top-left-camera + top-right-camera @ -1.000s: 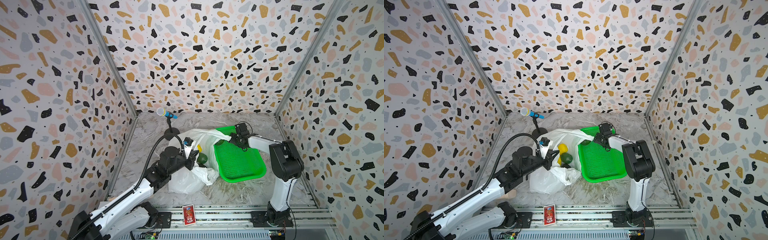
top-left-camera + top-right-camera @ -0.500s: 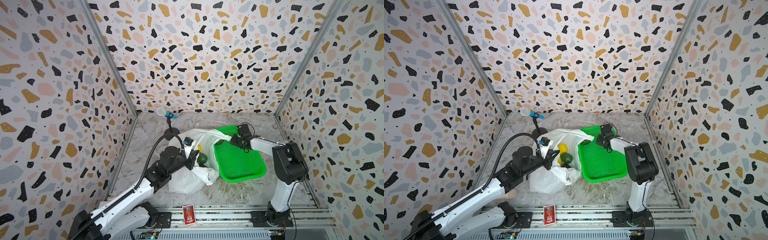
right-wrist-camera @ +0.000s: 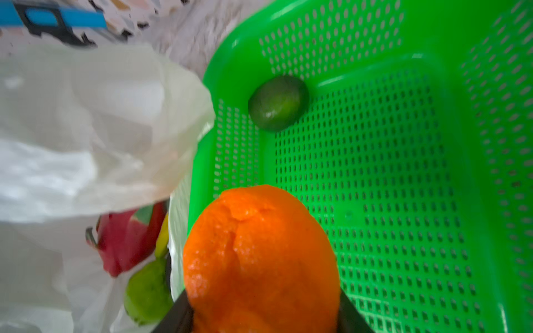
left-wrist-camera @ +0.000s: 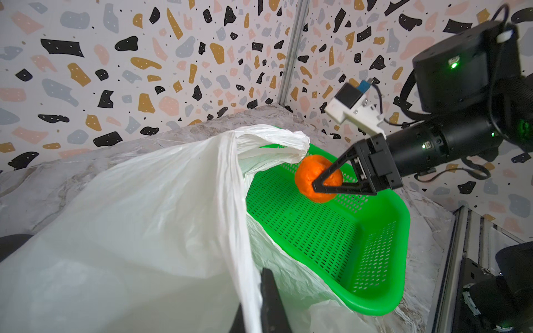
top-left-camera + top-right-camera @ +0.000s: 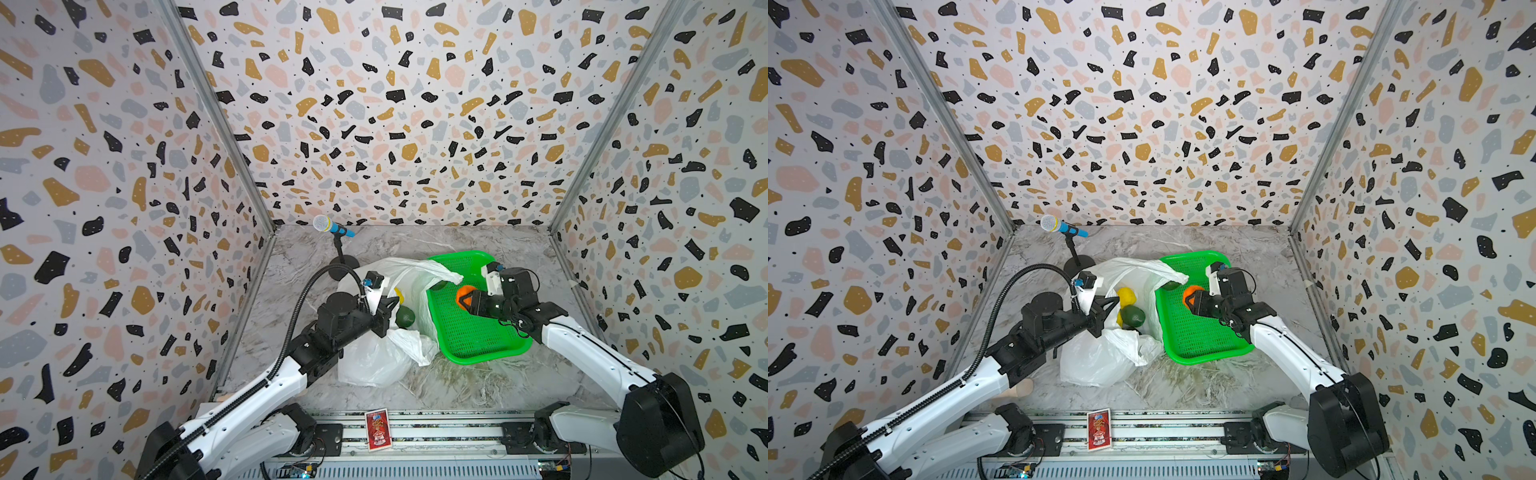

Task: Place the fruits into the plastic bag
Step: Place the fruit in the plastic bag.

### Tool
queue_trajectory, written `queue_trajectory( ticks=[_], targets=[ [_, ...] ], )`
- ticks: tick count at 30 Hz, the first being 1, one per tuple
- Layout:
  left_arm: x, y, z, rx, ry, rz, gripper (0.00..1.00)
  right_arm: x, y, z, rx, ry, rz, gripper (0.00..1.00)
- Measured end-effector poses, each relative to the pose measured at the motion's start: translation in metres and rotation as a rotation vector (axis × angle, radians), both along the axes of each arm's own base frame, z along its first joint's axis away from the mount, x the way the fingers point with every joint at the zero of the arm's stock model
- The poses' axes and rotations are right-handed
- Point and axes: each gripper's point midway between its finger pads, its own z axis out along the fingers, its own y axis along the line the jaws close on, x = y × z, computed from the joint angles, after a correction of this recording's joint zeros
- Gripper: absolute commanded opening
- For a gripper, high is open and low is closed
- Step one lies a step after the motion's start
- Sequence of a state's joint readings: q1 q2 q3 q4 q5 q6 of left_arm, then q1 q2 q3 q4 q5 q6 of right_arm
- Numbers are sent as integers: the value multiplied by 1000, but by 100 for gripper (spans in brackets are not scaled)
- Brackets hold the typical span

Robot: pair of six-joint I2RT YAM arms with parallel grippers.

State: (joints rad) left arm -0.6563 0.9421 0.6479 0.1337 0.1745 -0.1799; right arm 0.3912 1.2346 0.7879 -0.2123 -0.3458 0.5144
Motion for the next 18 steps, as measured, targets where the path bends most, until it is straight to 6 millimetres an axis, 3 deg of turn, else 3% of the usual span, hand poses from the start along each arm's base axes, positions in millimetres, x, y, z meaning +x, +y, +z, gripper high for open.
queue_trajectory(
  ticks=[2, 5, 9, 13, 16, 18],
  targets=[
    [-1, 0, 2, -6, -2, 1, 0, -15, 11, -5, 15, 30, 74, 37],
    [-1, 1, 4, -14, -4, 2, 0, -36, 40, 4, 51, 21, 206, 38],
    [-3, 2, 9, -27, -8, 4, 0, -54, 84, 36, 106, -45, 360, 39],
    [-5, 4, 14, -40, -16, 5, 0, -52, 132, 67, 155, -110, 467, 65],
    [-6, 5, 16, -46, -22, 6, 0, -53, 159, 70, 170, -120, 521, 79],
    [-7, 6, 18, -48, -26, 6, 0, -55, 166, 66, 169, -112, 537, 85]
  ],
)
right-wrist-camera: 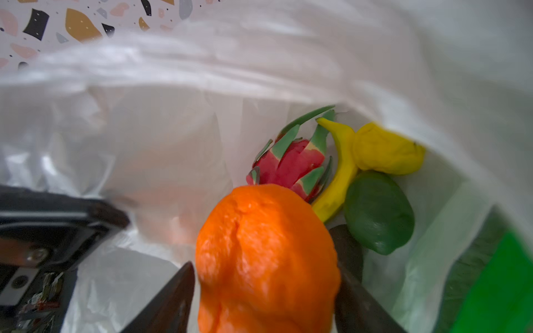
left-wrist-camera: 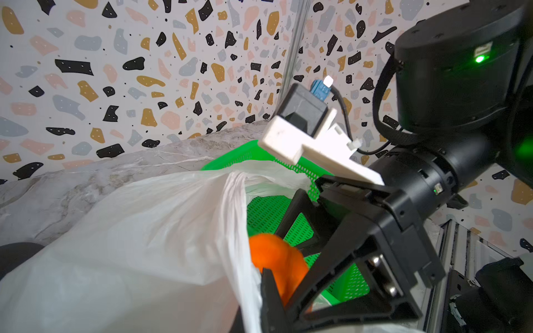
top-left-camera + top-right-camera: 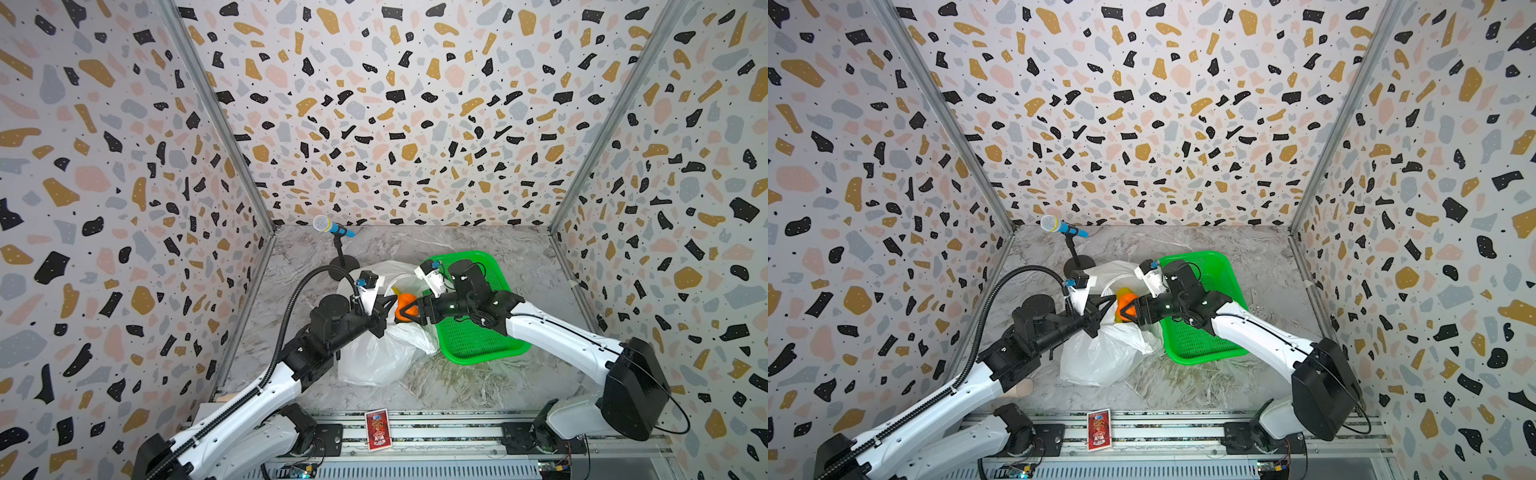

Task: Place the fruits into the plastic bag
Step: Place the fruit in the plastic bag, then pick up the fruit from the bin.

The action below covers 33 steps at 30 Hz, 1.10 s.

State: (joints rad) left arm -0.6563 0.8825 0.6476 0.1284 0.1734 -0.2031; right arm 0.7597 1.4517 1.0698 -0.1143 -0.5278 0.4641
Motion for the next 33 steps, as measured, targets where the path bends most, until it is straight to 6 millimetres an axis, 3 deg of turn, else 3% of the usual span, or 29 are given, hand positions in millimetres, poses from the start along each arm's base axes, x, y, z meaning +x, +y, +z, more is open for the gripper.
queue_trajectory(
  ticks=[4, 11, 14, 18, 20, 22, 24, 33],
  targets=[
    [-1, 1, 3, -4, -7, 3, 0, 1, -1, 2, -5, -21, -11, 97],
    [0, 2, 3, -5, -9, 8, 0, 10, -28, 38, 56, -123, -85, 95],
    [0, 2, 3, -4, -8, 9, 0, 24, -63, 57, 108, -176, -183, 94],
    [0, 2, 3, -3, -9, 9, 0, 52, -132, 79, 186, -229, -403, 94],
    [0, 2, 2, -3, -9, 9, 0, 64, -168, 80, 225, -233, -527, 94],
    [0, 2, 1, -2, -7, 9, 0, 73, -198, 70, 244, -205, -642, 94],
    [0, 2, -1, 1, -3, 9, 0, 81, -211, 50, 239, -143, -706, 93],
    [2, 0, -8, 12, 12, 7, 0, 119, -195, -72, 112, 272, -739, 93]
  ],
)
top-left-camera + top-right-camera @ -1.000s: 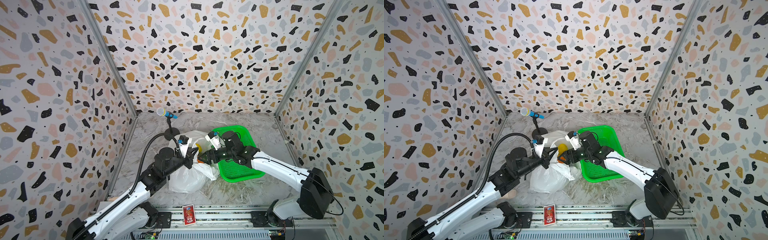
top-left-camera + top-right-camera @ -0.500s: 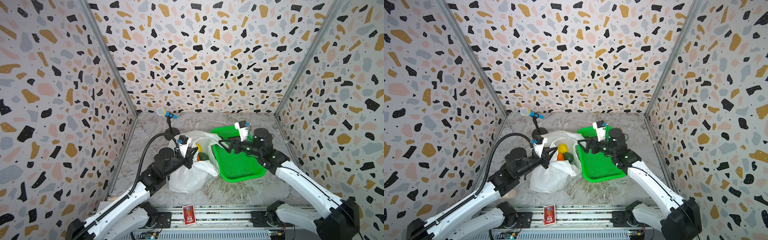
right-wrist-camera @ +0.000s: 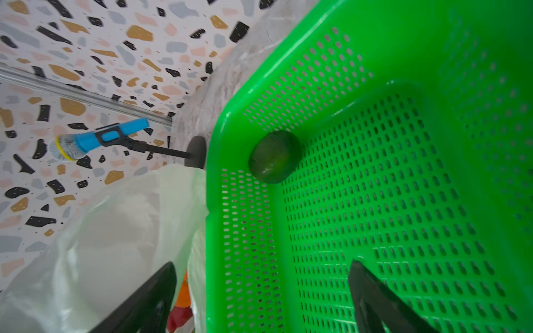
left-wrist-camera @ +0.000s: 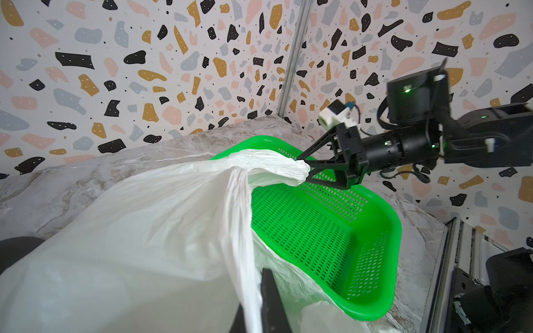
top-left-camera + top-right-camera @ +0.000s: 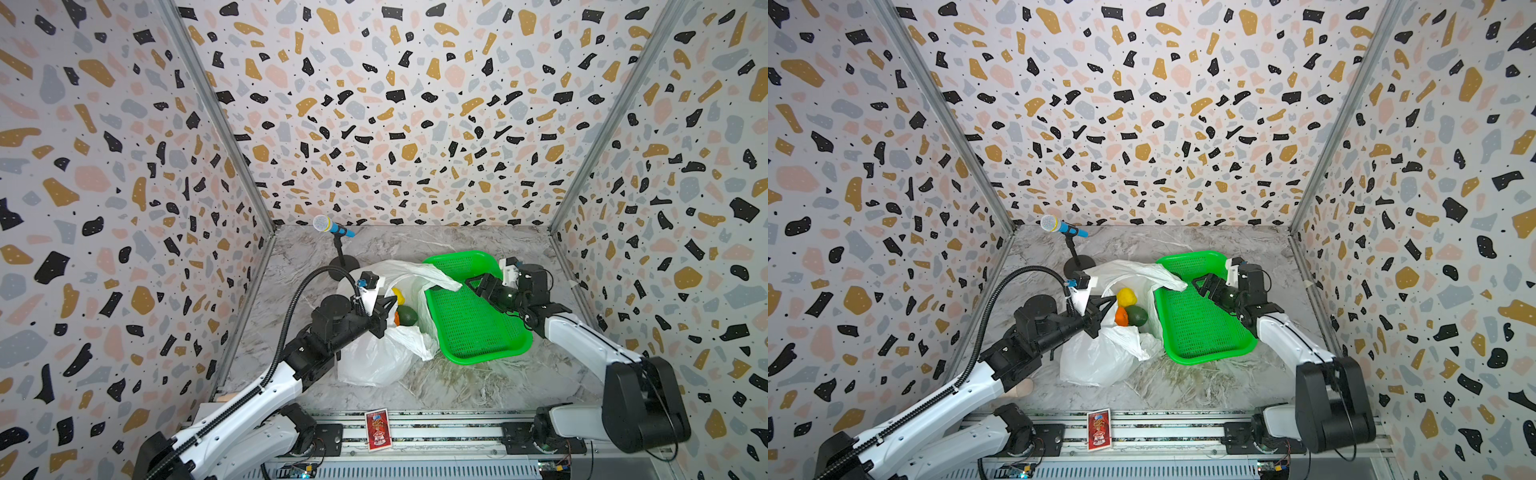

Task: Place the fruits into the plastic bag
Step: Pick up the fruit from the bin.

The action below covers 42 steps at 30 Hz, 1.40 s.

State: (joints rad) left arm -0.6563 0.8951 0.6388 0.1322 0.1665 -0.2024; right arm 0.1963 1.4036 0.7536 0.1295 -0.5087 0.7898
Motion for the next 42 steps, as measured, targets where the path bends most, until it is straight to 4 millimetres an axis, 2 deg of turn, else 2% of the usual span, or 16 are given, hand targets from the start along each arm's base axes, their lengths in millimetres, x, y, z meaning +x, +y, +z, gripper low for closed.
queue_trajectory(
  ticks=[3, 11, 15, 17, 21, 30, 35, 37, 42],
  targets=[
    [0, 0, -1, 0, 1, 0, 0, 13, 12, -21, 17, 69, 17, 93],
    [-1, 1, -6, 10, 6, 0, 0, 63, 61, -45, 55, 125, 91, 90],
    [-1, 1, -5, 10, 3, 1, 0, 79, 88, -56, 53, 150, 120, 87],
    [-1, 1, -5, 11, 3, 1, 0, 82, 96, -64, 45, 178, 118, 85],
    [-1, 2, -5, 11, 2, 1, 0, 83, 102, -82, 11, 227, 98, 80],
    [-3, 4, -5, 10, -3, 5, 0, 98, 96, -87, -133, 247, 3, 71],
    [-2, 4, -5, 13, -5, 6, 0, 109, 99, -90, -179, 238, -12, 70],
    [-2, 4, -5, 17, -7, 7, 0, 111, 101, -89, -181, 233, -10, 65],
    [-3, 5, -8, 29, -4, 6, 0, 111, 99, -90, -190, 218, -11, 38]
  ],
)
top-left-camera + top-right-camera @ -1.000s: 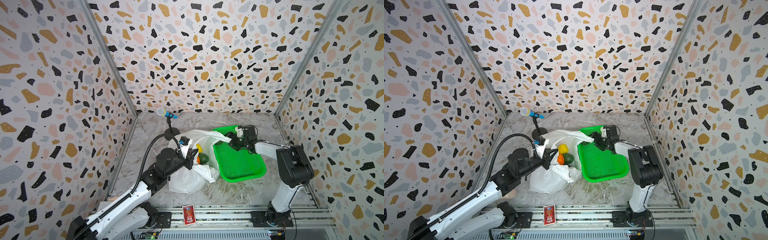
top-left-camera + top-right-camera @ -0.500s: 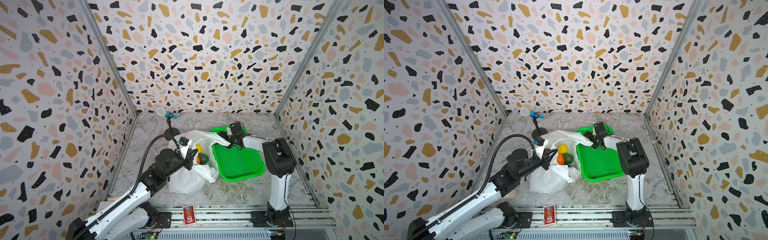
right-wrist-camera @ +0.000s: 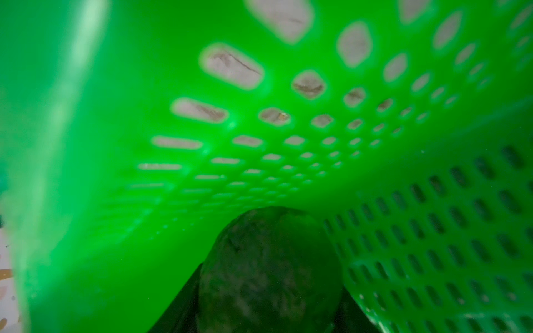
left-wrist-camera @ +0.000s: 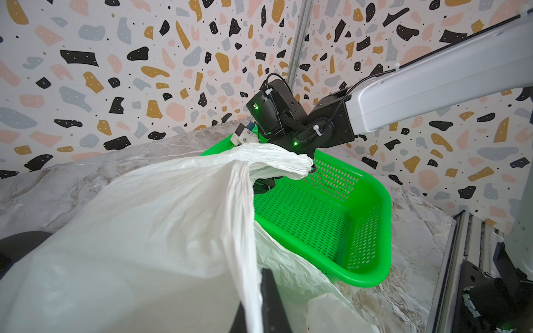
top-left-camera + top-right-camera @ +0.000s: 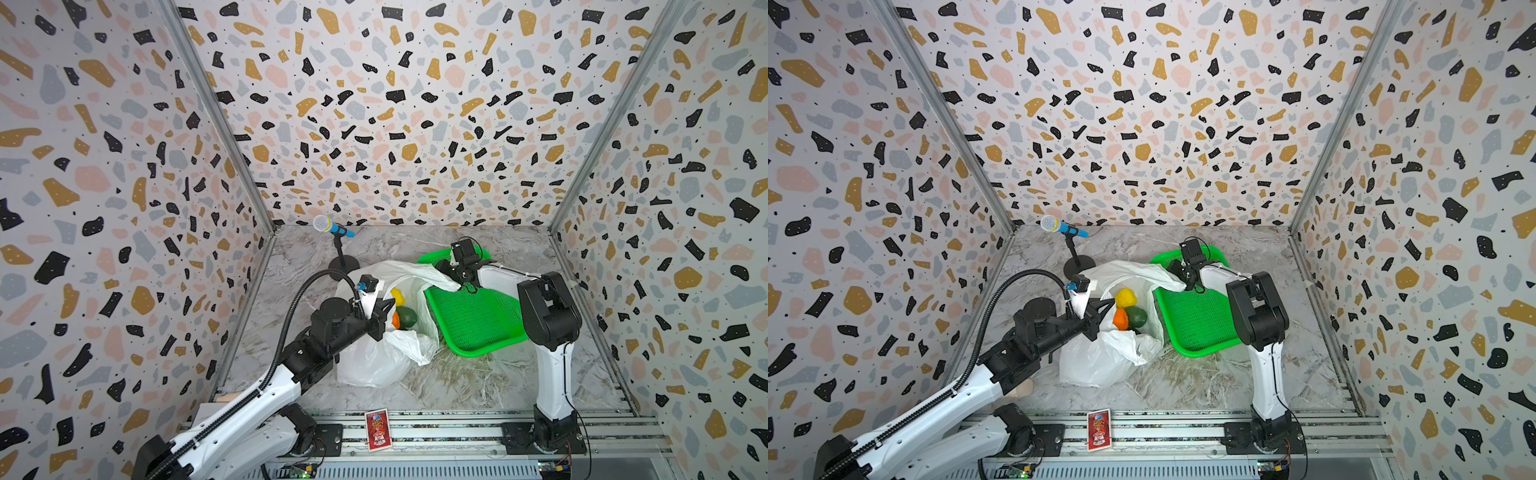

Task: Place the fruits into the plastic bag
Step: Pick up the fruit from the bin.

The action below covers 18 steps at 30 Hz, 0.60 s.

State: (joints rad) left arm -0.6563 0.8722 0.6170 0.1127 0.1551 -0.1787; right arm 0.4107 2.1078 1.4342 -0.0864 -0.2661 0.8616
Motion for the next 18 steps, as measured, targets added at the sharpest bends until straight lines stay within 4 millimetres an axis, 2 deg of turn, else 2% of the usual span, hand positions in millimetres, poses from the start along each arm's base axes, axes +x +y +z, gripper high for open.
queue_trajectory(
  ticks=[3, 6, 9, 12, 14, 16, 18],
  targets=[
    [-1, 1, -1, 5, 0, 1, 0, -8, -10, 3, -8, -19, -3, 32],
    [-1, 2, -2, 11, 2, 3, 0, -31, -30, 11, -28, -25, -19, 32],
    [-1, 3, -2, 13, 3, 5, 0, -50, -61, 42, -46, -90, -57, 31],
    [-2, 3, 0, 9, -1, 6, 0, -65, -89, 103, -56, -249, -88, 32],
    [-3, 4, 2, 3, -5, 7, 0, -78, -100, 155, -59, -393, -85, 32],
    [-3, 4, 4, -5, -6, 9, 0, -101, -101, 217, -51, -571, -47, 32],
    [-2, 4, 6, -22, -6, 14, 0, -127, -94, 262, -36, -706, 15, 33]
  ],
)
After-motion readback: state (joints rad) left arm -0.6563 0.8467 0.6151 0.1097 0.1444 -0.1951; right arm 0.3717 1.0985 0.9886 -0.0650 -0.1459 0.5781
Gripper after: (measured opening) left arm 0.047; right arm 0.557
